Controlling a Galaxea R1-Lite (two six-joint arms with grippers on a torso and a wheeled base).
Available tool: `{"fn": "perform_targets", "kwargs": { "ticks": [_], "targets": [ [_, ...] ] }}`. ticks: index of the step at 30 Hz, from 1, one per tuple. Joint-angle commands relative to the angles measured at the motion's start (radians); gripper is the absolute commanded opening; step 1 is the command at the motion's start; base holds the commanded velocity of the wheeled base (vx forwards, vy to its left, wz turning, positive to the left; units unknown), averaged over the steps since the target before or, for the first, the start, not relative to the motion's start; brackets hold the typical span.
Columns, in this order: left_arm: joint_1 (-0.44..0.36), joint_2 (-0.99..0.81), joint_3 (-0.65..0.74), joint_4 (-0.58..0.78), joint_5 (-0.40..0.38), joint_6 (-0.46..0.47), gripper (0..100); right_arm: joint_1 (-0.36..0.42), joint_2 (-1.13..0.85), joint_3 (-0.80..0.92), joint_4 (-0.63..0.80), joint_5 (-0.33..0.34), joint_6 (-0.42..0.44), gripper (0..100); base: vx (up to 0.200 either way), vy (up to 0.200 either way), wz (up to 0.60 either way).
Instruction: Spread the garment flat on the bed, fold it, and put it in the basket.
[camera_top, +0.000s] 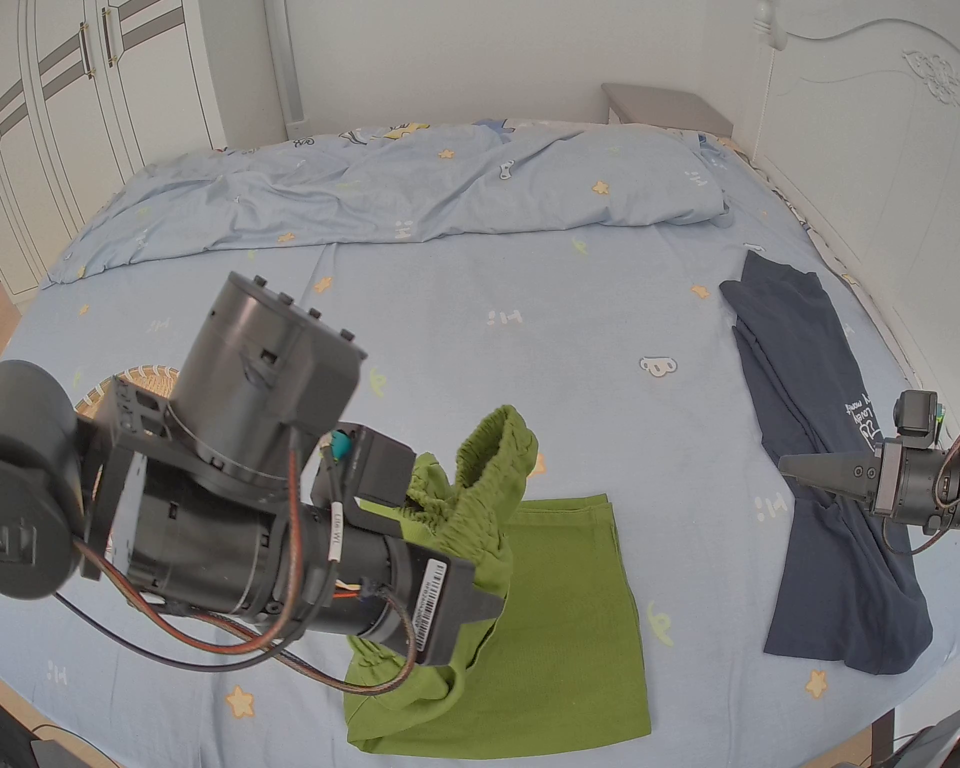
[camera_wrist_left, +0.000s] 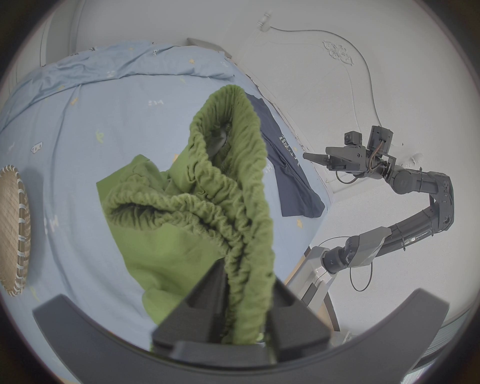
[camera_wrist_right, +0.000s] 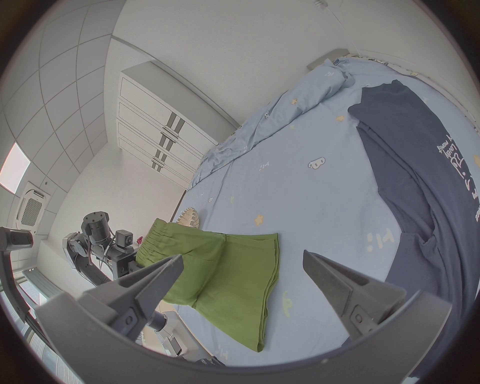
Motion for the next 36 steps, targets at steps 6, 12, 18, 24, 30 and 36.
{"fn": "perform_targets", "kwargs": {
  "ticks": [6,12,18,24,30,36],
  "targets": [
    [-0.094,0.131,0.006,-0.218,0.022,-0.157,100,-0.001,0.011,0.000,-0.001,0.000,0.000,100,0.000,0.000,0.00],
    [-0.119,0.153,0.030,-0.360,0.022,-0.257,100,-0.001,0.011,-0.001,-0.002,-0.001,0.000,100,0.000,0.000,0.00],
    [0.050,0.070,0.125,-0.376,-0.010,-0.276,100,0.001,0.005,-0.003,-0.002,0.000,0.000,100,0.000,0.000,0.00],
    [0.351,0.016,0.320,-0.385,-0.250,-0.253,100,0.039,-0.031,0.005,0.004,0.004,0.003,100,0.000,0.000,0.00],
    [0.633,0.068,0.492,-0.524,-0.420,-0.164,100,0.337,-0.023,0.042,0.018,-0.044,0.021,100,0.000,0.000,0.00],
    [0.651,0.214,0.581,-0.690,-0.478,-0.090,100,0.551,0.115,0.023,0.019,-0.154,0.020,100,0.000,0.000,0.00]
  ]
}}
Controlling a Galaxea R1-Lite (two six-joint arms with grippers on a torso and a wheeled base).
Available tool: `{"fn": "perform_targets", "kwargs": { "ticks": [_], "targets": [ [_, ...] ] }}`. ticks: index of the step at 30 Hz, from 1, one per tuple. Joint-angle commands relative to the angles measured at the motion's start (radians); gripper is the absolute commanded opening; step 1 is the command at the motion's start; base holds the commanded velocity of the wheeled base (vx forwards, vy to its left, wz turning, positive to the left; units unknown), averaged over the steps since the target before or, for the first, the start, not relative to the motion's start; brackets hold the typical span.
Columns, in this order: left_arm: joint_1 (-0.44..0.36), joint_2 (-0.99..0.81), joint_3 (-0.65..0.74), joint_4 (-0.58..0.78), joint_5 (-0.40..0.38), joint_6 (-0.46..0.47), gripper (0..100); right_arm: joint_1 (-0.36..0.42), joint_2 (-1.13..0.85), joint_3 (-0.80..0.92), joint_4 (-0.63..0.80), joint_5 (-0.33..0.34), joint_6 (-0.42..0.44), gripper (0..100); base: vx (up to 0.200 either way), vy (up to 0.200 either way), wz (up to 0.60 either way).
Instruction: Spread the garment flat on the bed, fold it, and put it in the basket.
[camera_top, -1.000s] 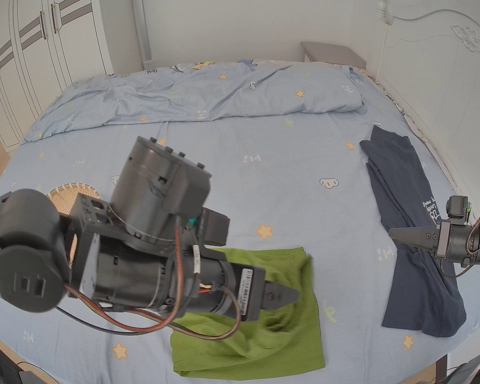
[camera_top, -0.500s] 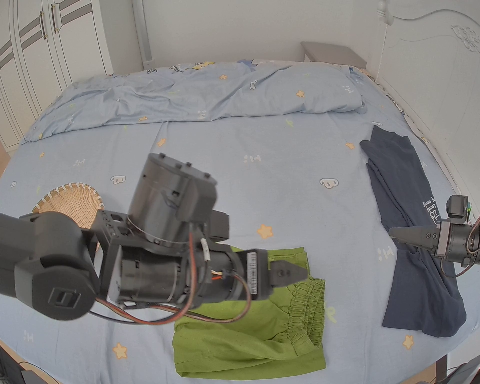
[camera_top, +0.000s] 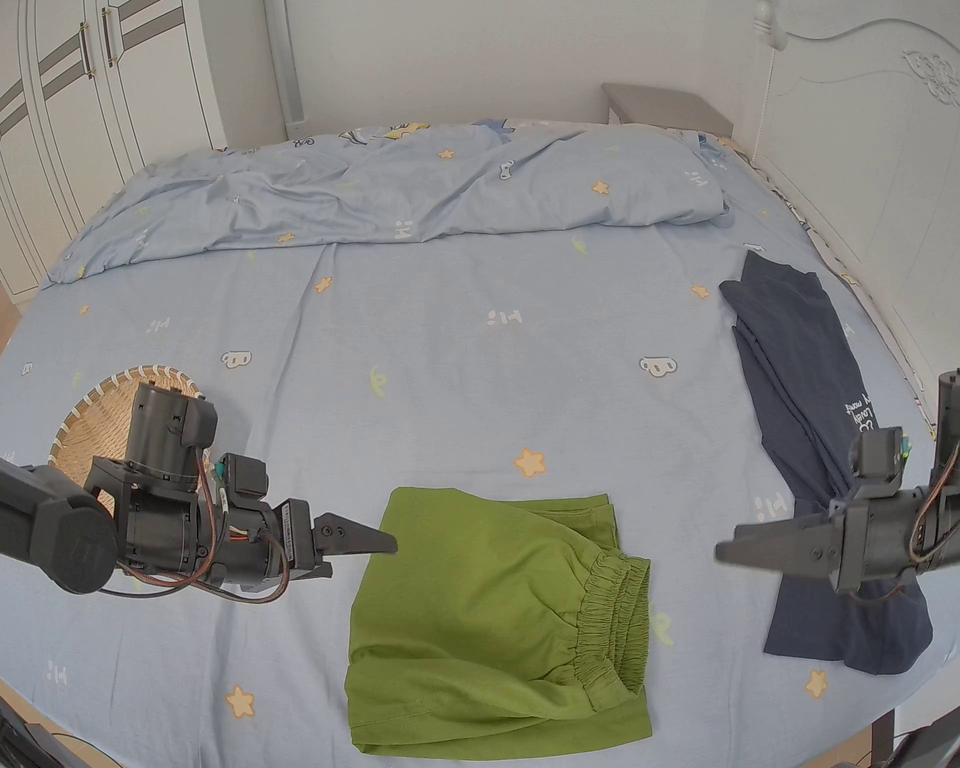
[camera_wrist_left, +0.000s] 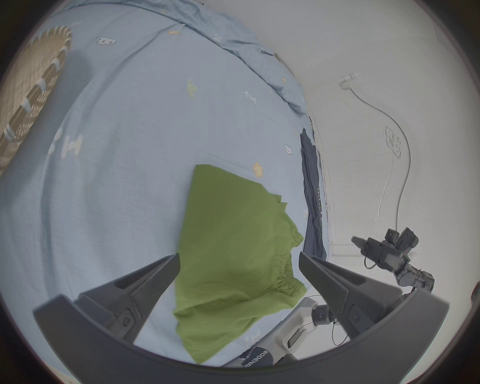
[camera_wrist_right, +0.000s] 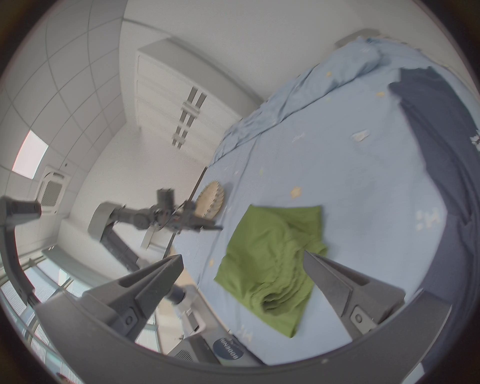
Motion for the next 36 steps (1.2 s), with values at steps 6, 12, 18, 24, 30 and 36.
{"fn": "perform_targets", "kwargs": {
  "ticks": [6,12,18,24,30,36],
  "targets": [
    [0.124,0.174,0.193,-0.218,-0.110,0.082,100,0.352,0.294,-0.059,0.011,-0.096,-0.002,100,0.000,0.000,0.00],
    [0.098,0.206,0.180,-0.218,-0.110,0.079,100,0.371,0.467,-0.098,-0.020,-0.098,-0.040,100,0.000,0.000,0.00],
    [0.075,0.212,0.180,-0.241,-0.110,0.073,100,0.374,0.539,-0.105,-0.070,-0.095,-0.048,100,0.000,0.000,0.00],
    [0.073,0.212,0.187,-0.296,-0.110,0.069,100,0.378,0.616,-0.105,-0.072,-0.096,-0.051,100,0.000,0.000,0.00],
    [0.070,0.210,0.184,-0.296,-0.110,0.062,100,0.365,0.631,-0.070,-0.070,-0.098,-0.054,100,0.000,0.000,0.00],
    [0.050,0.233,0.166,-0.299,-0.112,0.062,100,0.352,0.620,0.025,-0.080,-0.099,-0.056,100,0.000,0.000,0.00]
  ]
}}
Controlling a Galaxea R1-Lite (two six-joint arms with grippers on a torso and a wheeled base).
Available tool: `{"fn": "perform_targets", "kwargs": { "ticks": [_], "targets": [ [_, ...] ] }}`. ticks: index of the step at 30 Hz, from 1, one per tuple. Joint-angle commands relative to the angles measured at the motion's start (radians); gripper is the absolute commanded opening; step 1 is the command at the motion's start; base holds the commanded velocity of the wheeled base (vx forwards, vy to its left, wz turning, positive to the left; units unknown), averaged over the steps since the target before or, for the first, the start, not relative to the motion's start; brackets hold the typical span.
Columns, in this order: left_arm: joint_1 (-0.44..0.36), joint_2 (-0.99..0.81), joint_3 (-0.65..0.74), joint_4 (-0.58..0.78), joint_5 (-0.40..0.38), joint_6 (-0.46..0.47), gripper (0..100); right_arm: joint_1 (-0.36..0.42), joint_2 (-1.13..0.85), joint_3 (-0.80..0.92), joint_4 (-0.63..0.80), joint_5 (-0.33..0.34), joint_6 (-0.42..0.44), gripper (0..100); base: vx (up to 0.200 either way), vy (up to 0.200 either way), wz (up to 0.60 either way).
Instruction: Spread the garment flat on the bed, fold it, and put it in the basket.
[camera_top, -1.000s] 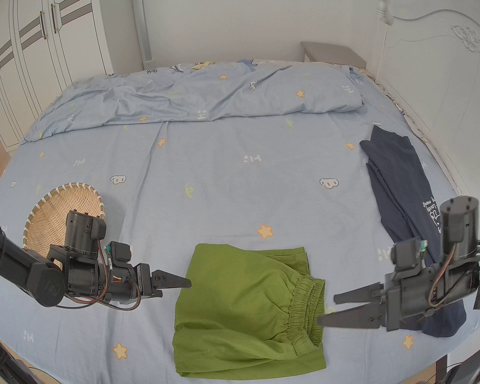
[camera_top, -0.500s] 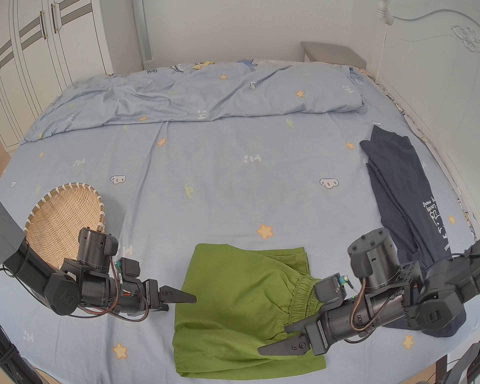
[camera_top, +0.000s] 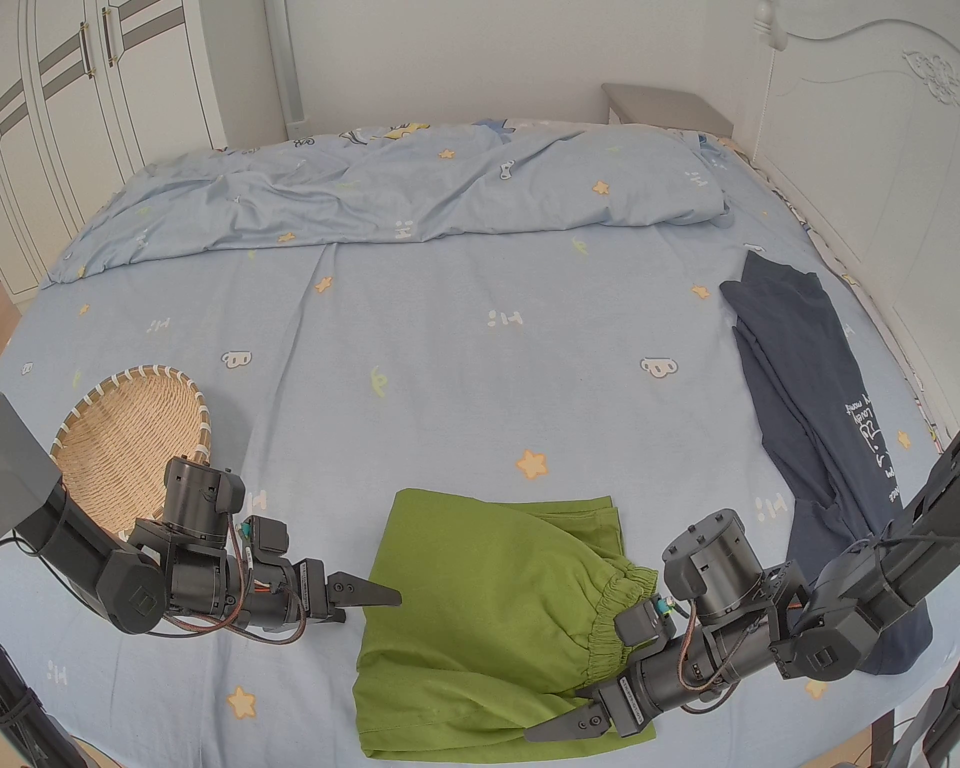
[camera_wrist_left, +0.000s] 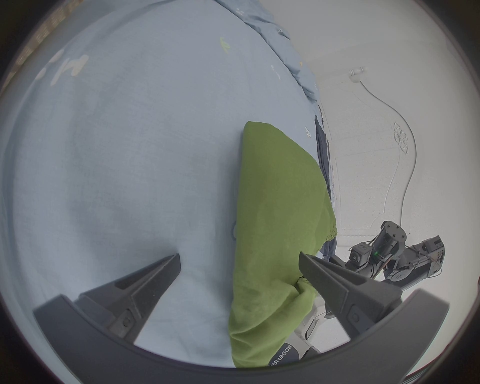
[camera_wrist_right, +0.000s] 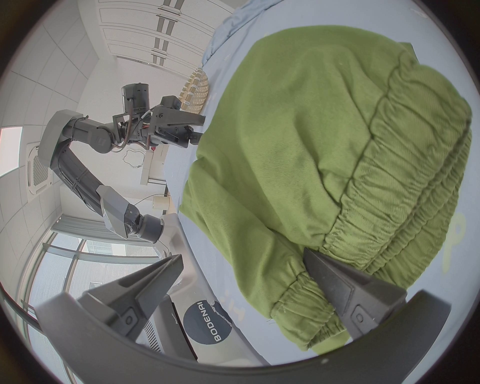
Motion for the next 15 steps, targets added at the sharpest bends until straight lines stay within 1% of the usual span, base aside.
{"fn": "perform_targets", "kwargs": {
  "ticks": [1,5,6,10,15],
  "targets": [
    [-0.022,0.025,-0.015,-0.002,-0.001,0.001,100,-0.014,0.009,0.077,-0.005,-0.002,0.000,100,0.000,0.000,0.00],
    [-0.038,0.039,-0.008,-0.030,0.001,-0.001,100,-0.032,0.017,0.120,-0.057,0.001,-0.011,100,0.000,0.000,0.00],
    [-0.050,0.048,0.000,-0.060,0.001,-0.001,100,-0.050,0.023,0.150,-0.121,-0.001,-0.029,100,0.000,0.000,0.00],
    [-0.071,0.068,0.012,-0.093,-0.001,-0.001,100,-0.083,0.024,0.199,-0.215,0.002,-0.032,100,0.000,0.000,0.00],
    [-0.096,0.102,0.017,-0.126,-0.001,-0.004,100,-0.107,-0.011,0.233,-0.247,0.006,-0.034,100,0.000,0.000,0.00]
  ]
}}
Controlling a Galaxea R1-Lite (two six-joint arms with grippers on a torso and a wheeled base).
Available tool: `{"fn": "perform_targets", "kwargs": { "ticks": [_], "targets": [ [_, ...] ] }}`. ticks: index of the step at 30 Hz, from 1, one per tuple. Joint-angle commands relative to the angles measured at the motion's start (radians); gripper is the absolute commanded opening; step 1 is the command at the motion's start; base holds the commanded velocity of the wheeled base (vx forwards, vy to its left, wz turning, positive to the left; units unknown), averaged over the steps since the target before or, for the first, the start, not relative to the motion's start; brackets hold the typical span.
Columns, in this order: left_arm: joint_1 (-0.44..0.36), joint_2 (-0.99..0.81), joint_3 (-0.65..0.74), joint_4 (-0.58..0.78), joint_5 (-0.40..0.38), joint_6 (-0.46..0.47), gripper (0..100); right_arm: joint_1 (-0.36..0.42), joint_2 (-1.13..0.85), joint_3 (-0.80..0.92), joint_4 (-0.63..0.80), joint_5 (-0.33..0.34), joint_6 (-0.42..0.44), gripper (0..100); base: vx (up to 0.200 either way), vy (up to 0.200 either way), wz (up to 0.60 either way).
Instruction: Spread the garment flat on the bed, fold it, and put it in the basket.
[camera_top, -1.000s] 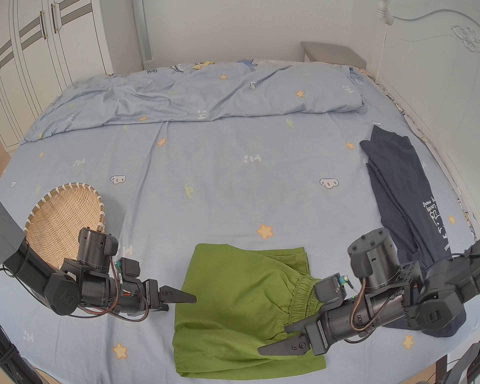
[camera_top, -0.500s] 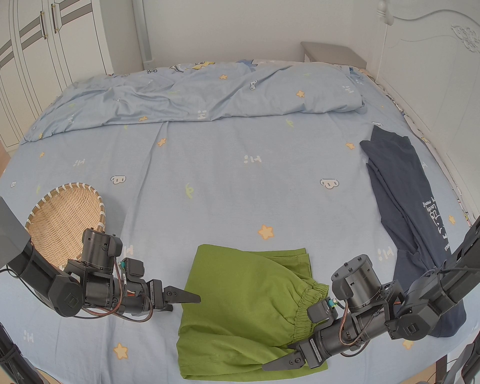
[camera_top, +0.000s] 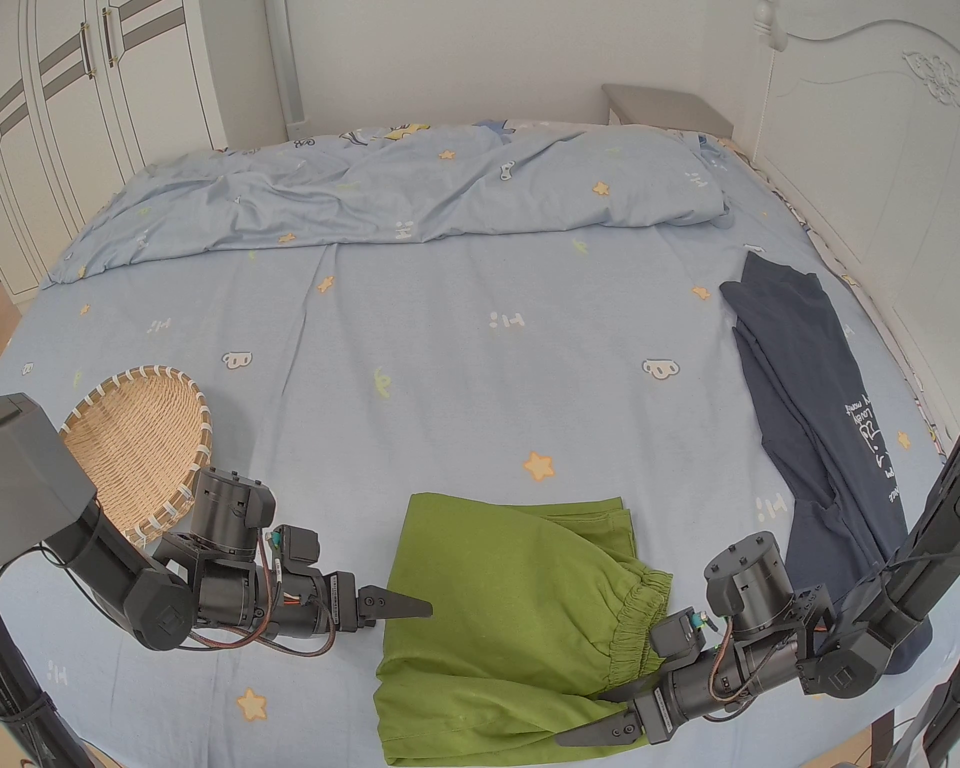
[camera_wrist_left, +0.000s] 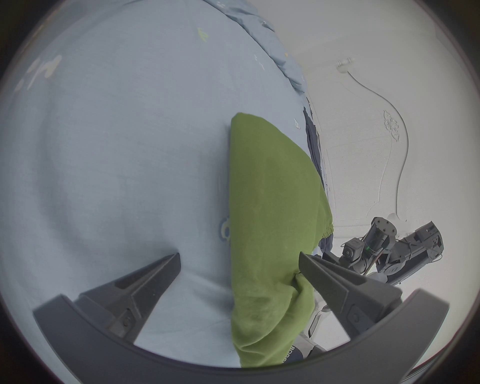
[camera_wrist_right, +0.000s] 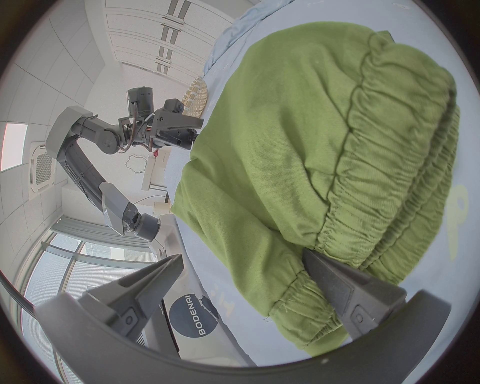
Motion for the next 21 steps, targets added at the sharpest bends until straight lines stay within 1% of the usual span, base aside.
{"fn": "perform_targets", "kwargs": {
  "ticks": [1,3,7,9,13,14,21],
  "targets": [
    [-0.027,0.047,0.010,-0.020,0.000,-0.004,100,-0.037,-0.041,0.034,-0.002,-0.001,0.000,100,0.000,0.000,0.00],
    [-0.042,0.062,0.010,-0.048,-0.001,-0.021,100,-0.053,-0.071,0.045,-0.002,0.002,0.000,100,0.000,0.000,0.00],
    [-0.070,0.065,0.019,-0.137,0.000,-0.088,100,-0.059,-0.078,0.046,-0.008,0.002,-0.001,100,0.000,0.000,0.00],
    [-0.071,0.057,0.035,-0.175,-0.001,-0.119,100,-0.057,-0.078,0.046,-0.011,0.003,-0.001,100,0.000,0.000,0.00],
    [-0.085,0.060,0.062,-0.240,-0.001,-0.128,100,-0.053,-0.071,0.052,-0.034,0.002,-0.001,100,0.000,0.000,0.00],
    [-0.097,0.066,0.078,-0.277,-0.001,-0.130,100,-0.053,-0.068,0.057,-0.048,0.002,0.000,100,0.000,0.000,0.00],
    [-0.122,0.068,0.105,-0.317,-0.012,-0.130,100,-0.056,-0.068,0.060,-0.057,0.002,0.000,100,0.000,0.000,0.00]
  ]
}}
